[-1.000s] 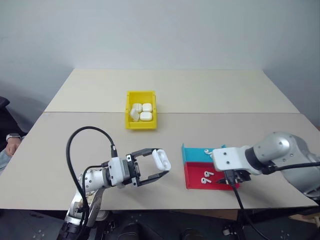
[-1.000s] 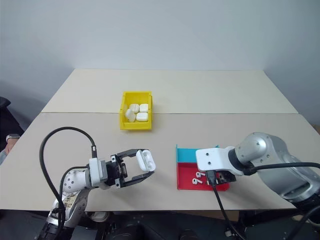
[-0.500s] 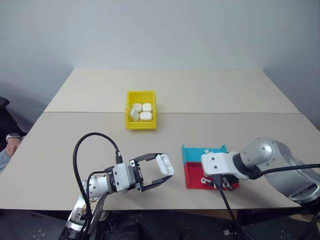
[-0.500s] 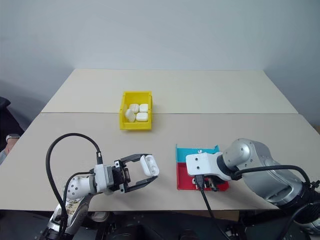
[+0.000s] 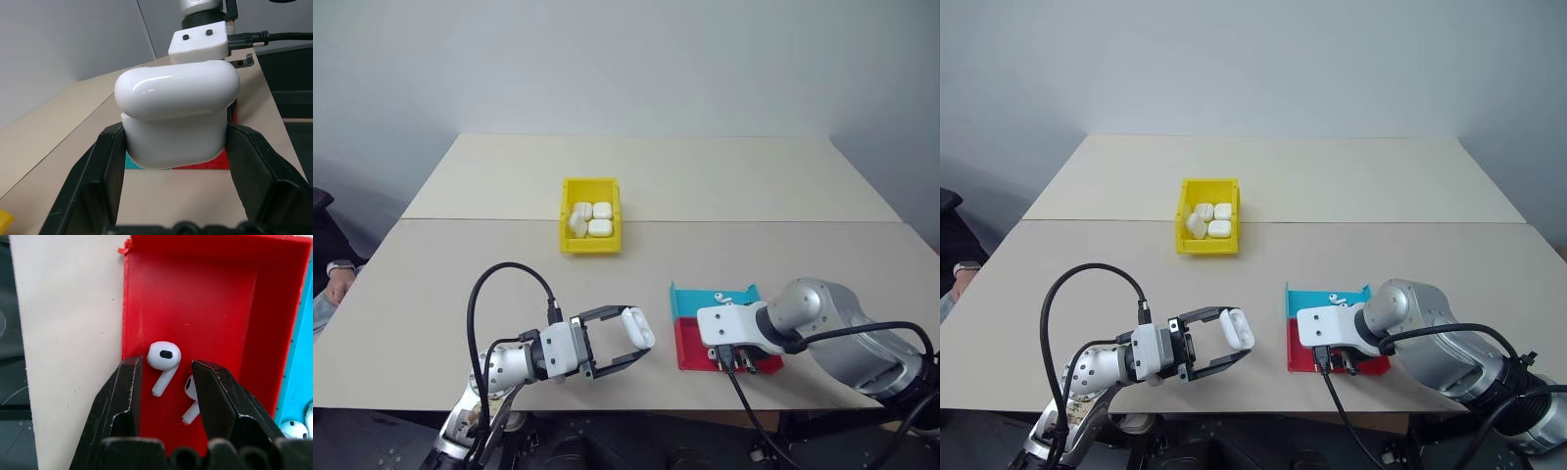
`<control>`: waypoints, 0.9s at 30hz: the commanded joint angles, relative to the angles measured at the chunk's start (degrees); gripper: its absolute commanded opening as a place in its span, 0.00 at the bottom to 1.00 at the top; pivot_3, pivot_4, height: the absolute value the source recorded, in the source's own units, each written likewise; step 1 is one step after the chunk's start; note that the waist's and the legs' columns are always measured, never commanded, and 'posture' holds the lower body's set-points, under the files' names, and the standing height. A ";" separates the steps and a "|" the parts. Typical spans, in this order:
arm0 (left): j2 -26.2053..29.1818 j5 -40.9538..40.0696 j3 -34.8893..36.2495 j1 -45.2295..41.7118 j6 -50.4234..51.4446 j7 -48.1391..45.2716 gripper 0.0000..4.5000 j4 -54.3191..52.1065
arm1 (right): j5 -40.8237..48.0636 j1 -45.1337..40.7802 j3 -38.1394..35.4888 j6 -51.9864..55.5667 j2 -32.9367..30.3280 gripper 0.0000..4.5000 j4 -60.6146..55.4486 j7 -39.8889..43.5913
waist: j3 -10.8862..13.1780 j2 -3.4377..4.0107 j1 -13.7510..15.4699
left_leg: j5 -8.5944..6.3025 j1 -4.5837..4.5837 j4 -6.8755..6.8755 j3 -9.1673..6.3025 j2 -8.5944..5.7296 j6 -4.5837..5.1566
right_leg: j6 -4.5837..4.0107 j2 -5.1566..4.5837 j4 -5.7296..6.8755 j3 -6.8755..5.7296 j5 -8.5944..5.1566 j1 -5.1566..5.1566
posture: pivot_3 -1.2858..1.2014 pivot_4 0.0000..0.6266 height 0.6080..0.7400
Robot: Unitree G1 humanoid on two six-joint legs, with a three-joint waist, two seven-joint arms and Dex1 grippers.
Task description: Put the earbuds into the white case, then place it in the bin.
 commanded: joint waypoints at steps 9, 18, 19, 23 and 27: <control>0.32 0.11 -0.68 -0.16 0.20 1.08 0.62 -2.49 | -1.14 -1.15 0.25 2.76 1.09 0.44 -0.74 0.29 | 0.00 0.00 0.01 | 0.00 0.00 -0.02 0.00 0.00 0.00 | 0.00 0.00 0.00 0.00 0.00 0.00 | 0.52 0.24 1.00; 0.49 0.10 -0.84 -0.54 0.27 1.00 0.62 -2.05 | -1.48 -1.29 0.53 2.62 1.31 0.24 -0.42 0.65 | 0.00 0.00 -0.01 | 0.00 0.00 -0.02 0.00 0.00 0.00 | 0.00 0.00 -0.01 0.00 0.00 -0.01 | 0.52 0.24 1.00; 0.67 0.00 -0.93 -0.43 0.29 0.77 0.62 -2.22 | -1.48 -1.13 0.49 2.52 1.19 0.24 -0.59 0.66 | 0.00 0.00 0.00 | 0.00 0.00 -0.02 0.00 0.00 0.00 | 0.00 0.00 -0.01 0.00 0.00 0.00 | 0.52 0.24 1.00; 1.09 -0.29 -1.05 -0.18 0.26 0.59 0.62 -2.56 | -1.30 -0.63 0.27 2.34 0.87 0.24 -1.22 0.74 | 0.00 0.00 0.00 | 0.00 0.00 -0.02 0.00 0.00 0.00 | 0.00 0.00 -0.02 0.00 0.00 -0.01 | 0.52 0.24 1.00; 1.08 -0.19 -0.90 -0.69 0.07 0.64 0.62 -1.58 | -1.95 -0.88 0.75 2.08 1.33 0.24 -0.44 0.32 | 0.00 0.00 0.00 | 0.00 0.00 -0.02 0.00 0.00 0.00 | 0.00 0.00 -0.02 0.00 0.00 -0.01 | 0.52 0.24 1.00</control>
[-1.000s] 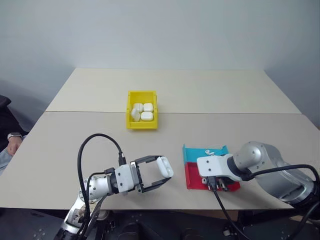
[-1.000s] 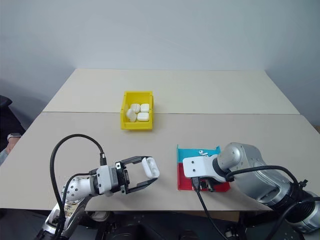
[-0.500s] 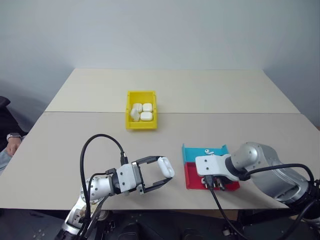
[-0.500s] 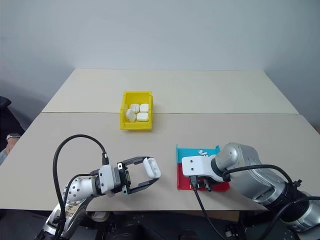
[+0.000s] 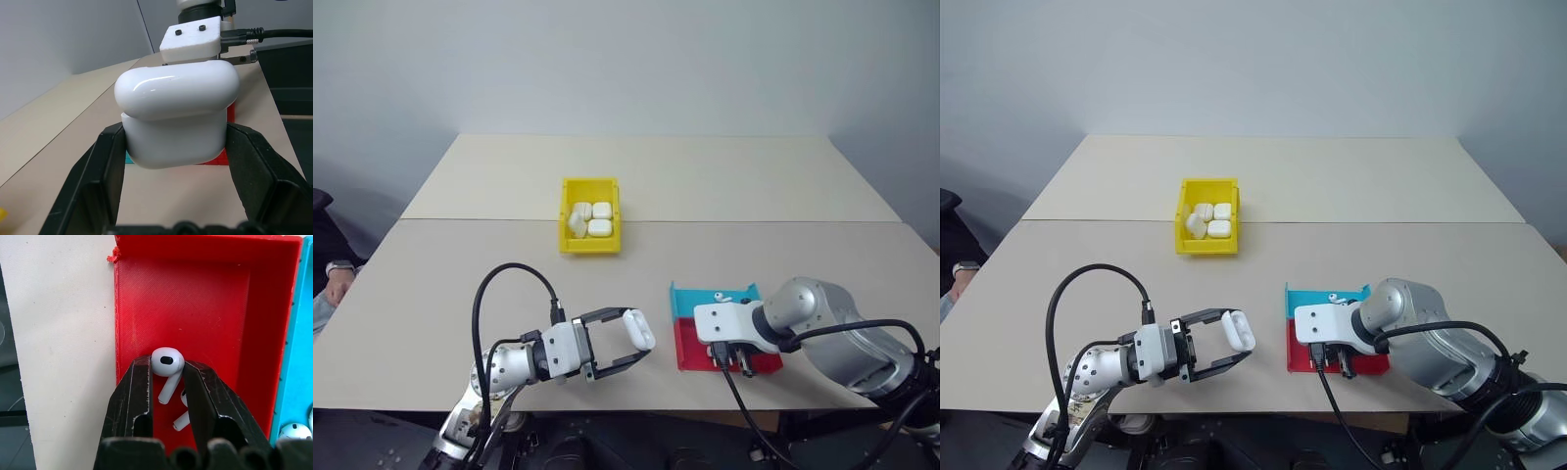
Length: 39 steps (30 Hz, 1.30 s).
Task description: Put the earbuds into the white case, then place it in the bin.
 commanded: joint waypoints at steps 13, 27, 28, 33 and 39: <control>0.75 -13.25 3.16 -7.32 1.12 -7.79 0.62 0.67 | 18.16 -2.70 -26.35 2.97 1.70 0.24 -8.61 1.82 | 0.01 -0.01 0.10 | 0.00 -0.06 -0.05 0.00 0.01 0.00 | 0.00 0.00 0.00 -0.01 0.00 -0.08 | 0.52 0.24 1.00; -0.48 -29.01 5.82 -15.46 12.46 -13.96 0.62 -4.69 | 49.94 -5.19 -53.37 -12.07 18.69 0.24 -3.61 -4.19 | 0.02 -0.03 -0.06 | 0.00 -0.05 -0.07 -0.04 0.01 0.01 | 0.01 0.04 -0.06 -0.03 0.01 0.04 | 0.52 0.24 1.00; -0.73 -29.06 5.69 -15.70 12.76 -14.12 0.62 -4.76 | 51.76 -4.75 -53.29 -12.71 20.18 0.24 -3.50 -5.00 | 0.02 -0.02 -0.03 | 0.00 -0.05 -0.07 -0.04 0.00 0.01 | 0.01 0.04 -0.06 -0.03 0.00 0.05 | 0.52 0.24 1.00; -1.24 -29.23 5.88 -16.75 14.28 -15.09 0.62 -4.52 | 54.89 -2.87 -50.27 -16.40 23.90 0.24 -3.08 -6.70 | 0.02 -0.03 0.00 | 0.00 -0.06 -0.07 -0.04 0.01 0.01 | 0.01 0.05 -0.08 -0.03 0.00 0.04 | 0.52 0.24 1.00; -1.43 -28.57 6.06 -17.72 14.30 -16.26 0.62 -4.20 | 52.87 0.11 -43.92 -21.61 26.38 0.24 -2.27 -7.11 | 0.02 -0.03 -0.01 | 0.00 -0.05 -0.07 -0.04 0.01 0.01 | 0.01 0.05 -0.06 -0.03 0.00 0.03 | 0.52 0.24 1.00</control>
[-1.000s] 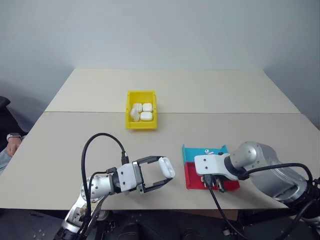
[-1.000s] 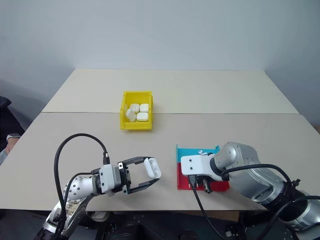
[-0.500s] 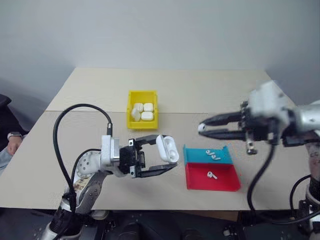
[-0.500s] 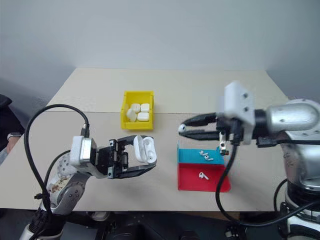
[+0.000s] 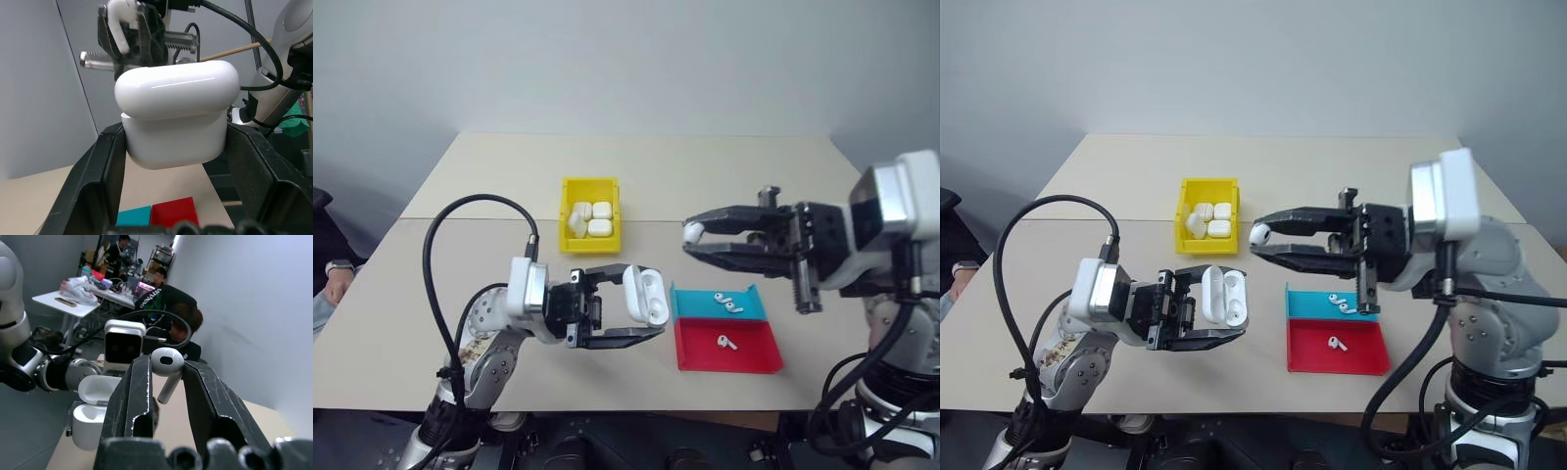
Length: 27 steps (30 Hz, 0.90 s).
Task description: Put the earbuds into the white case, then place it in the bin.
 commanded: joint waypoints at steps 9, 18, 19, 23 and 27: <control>0.96 0.75 0.12 -0.93 1.31 -1.58 0.62 -2.60 | 1.21 1.56 3.91 -6.30 0.42 0.24 1.24 -0.40 | 0.00 0.00 0.01 | 0.00 0.00 -0.01 0.00 0.00 0.00 | 0.00 0.00 -0.01 0.00 0.00 -0.01 | 0.52 0.24 1.00; -0.43 1.00 -0.01 -1.33 0.29 -2.31 0.62 -2.06 | 0.49 2.54 7.77 -8.24 0.83 0.24 2.29 1.09 | 0.00 0.00 0.02 | 0.00 0.00 -0.02 -0.01 0.00 0.00 | 0.00 0.00 -0.02 -0.01 0.00 0.00 | 0.52 0.24 1.00; -0.46 1.18 -0.14 -1.30 0.46 -2.22 0.62 -2.26 | 0.33 2.74 8.06 -8.65 0.79 0.24 2.44 1.27 | 0.00 0.00 0.02 | 0.00 0.00 -0.02 -0.01 0.01 0.00 | 0.00 0.00 -0.02 0.00 0.00 0.00 | 0.52 0.24 1.00; -0.46 1.22 -0.40 -1.08 0.92 -2.24 0.62 -3.00 | -0.82 3.33 8.96 -10.08 0.58 0.24 3.56 1.59 | 0.00 0.00 0.04 | 0.00 0.00 -0.02 0.00 0.00 0.00 | 0.00 0.00 -0.03 0.00 0.00 0.00 | 0.52 0.24 1.00; -0.51 1.37 -0.39 -1.31 0.88 -2.34 0.62 -2.82 | -1.85 3.70 9.63 -11.36 0.46 0.24 4.25 2.31 | 0.00 0.00 -0.01 | 0.00 0.00 -0.02 0.00 0.01 0.00 | 0.00 0.00 -0.03 0.00 0.00 -0.01 | 0.52 0.24 1.00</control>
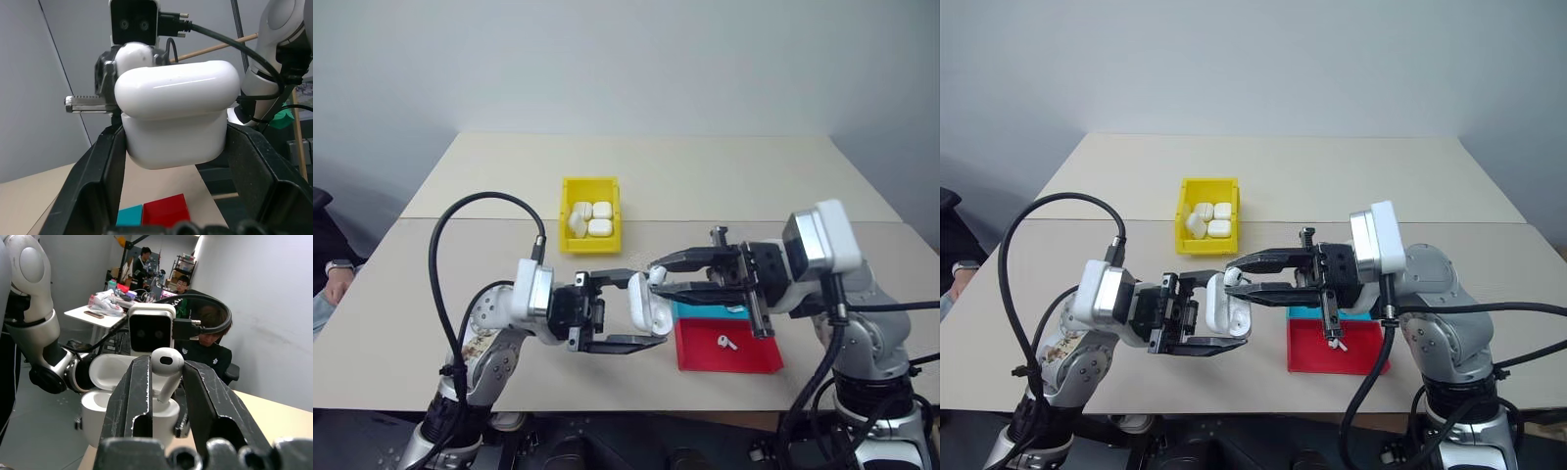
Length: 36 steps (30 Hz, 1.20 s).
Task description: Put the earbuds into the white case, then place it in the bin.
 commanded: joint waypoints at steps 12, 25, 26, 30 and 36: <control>-1.11 1.06 0.08 -1.32 -0.53 0.03 0.62 -1.24 | -3.41 1.65 1.34 -7.07 -0.70 0.51 0.48 1.70 | 0.00 0.00 0.04 | 0.00 0.00 0.00 0.00 0.00 0.00 | 0.00 0.00 -0.01 0.00 0.00 0.00 | 0.52 0.24 1.00; 1.60 8.77 0.99 0.01 -5.13 -1.51 0.62 3.91 | -0.46 0.25 -2.92 -2.96 -11.25 0.73 1.80 5.24 | 0.01 0.00 0.11 | 0.00 0.00 -0.01 0.00 0.00 0.00 | 0.00 0.00 -0.03 -0.01 0.00 0.01 | 0.52 0.24 1.00; 2.34 10.27 1.14 0.21 -6.30 -1.73 0.62 4.96 | -1.63 -0.69 -3.03 -1.55 -14.08 0.73 2.77 5.43 | 0.01 0.00 0.12 | 0.00 0.00 -0.01 0.00 0.00 0.00 | 0.00 0.00 -0.04 -0.01 0.00 0.01 | 0.52 0.24 1.00; 4.88 14.67 1.74 1.63 -11.58 -2.58 0.62 8.84 | -11.69 -5.85 1.36 0.20 -24.80 0.73 8.46 7.33 | 0.01 0.01 -0.07 | 0.00 0.00 -0.03 0.04 0.00 0.00 | -0.02 -0.01 -0.05 0.02 -0.01 -0.04 | 0.52 0.24 1.00; 5.84 17.67 2.25 5.03 -15.32 -0.46 0.62 9.64 | -32.34 -16.24 15.99 -6.10 -30.05 0.73 22.45 14.74 | 0.02 0.01 -0.31 | -0.01 0.00 -0.24 0.23 0.04 0.01 | -0.04 -0.01 -0.13 0.22 -0.02 -0.27 | 0.52 0.24 1.00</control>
